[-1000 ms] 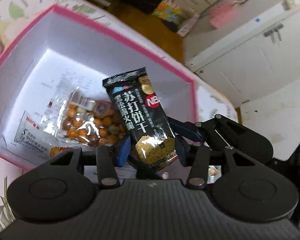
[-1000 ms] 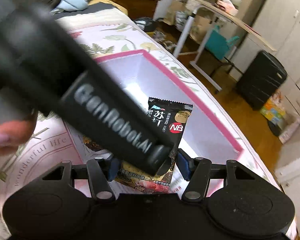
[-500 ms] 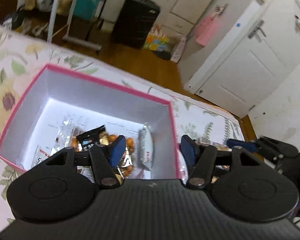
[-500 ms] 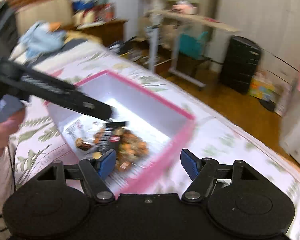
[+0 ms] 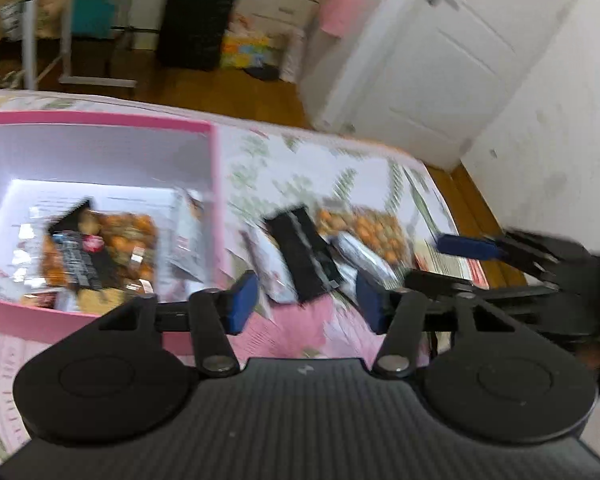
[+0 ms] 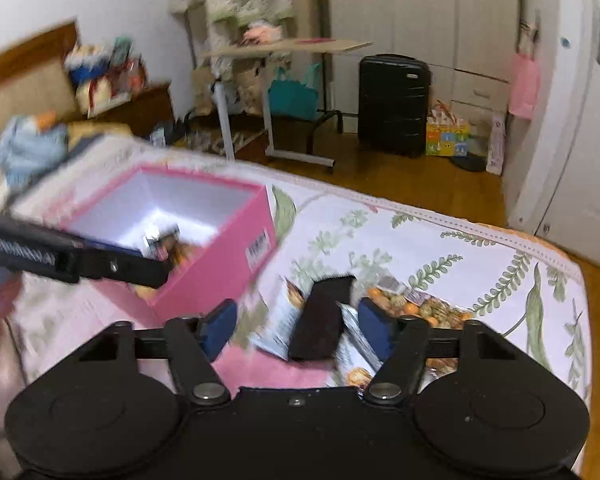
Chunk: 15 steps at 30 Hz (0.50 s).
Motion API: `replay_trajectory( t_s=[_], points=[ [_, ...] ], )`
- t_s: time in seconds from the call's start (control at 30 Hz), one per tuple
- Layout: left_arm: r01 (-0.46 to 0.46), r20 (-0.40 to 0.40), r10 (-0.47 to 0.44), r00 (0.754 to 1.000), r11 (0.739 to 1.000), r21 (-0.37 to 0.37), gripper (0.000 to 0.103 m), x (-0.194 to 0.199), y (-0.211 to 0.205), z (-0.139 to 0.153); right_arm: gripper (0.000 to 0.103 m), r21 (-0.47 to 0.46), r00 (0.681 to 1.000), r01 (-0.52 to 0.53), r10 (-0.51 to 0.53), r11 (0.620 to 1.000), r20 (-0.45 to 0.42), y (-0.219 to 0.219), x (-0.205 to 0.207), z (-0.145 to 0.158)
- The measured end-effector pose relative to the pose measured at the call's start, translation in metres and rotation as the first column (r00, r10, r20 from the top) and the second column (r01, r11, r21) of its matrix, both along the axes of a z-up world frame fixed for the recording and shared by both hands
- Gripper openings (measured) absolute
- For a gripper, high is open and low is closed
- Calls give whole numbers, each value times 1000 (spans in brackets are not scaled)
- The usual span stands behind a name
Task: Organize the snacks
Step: 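Grasp a white wafer bar with the left tool while the right tool grasps another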
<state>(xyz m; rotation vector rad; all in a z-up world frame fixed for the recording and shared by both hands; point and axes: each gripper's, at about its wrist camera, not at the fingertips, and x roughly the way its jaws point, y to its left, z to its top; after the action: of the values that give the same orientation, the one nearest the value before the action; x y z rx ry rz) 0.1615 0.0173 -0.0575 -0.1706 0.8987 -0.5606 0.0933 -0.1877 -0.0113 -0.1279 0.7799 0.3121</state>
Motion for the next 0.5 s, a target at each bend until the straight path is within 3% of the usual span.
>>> replay_trajectory(
  t_s=[0.13,0.23,0.37,0.5],
  points=[
    [22,-11,-22,1000,999,32,46,0,-28,-18,51,-117,999,-52,51,992,-13,-3,7,-26],
    [6,-8,-6,1000,999,54,46,8,-47,-31,43,-80,997,-45,40,996,-61,-17,20,-39],
    [-103,100,85,991,977,186,46,21,-77,-51,25,-46,990,-77,71,996,-121,-27,35,-60],
    [-177,170,135,976,950,259,45,37,-93,-77,25,-60,989,-73,65,995,-130,-29,46,-75]
  ],
)
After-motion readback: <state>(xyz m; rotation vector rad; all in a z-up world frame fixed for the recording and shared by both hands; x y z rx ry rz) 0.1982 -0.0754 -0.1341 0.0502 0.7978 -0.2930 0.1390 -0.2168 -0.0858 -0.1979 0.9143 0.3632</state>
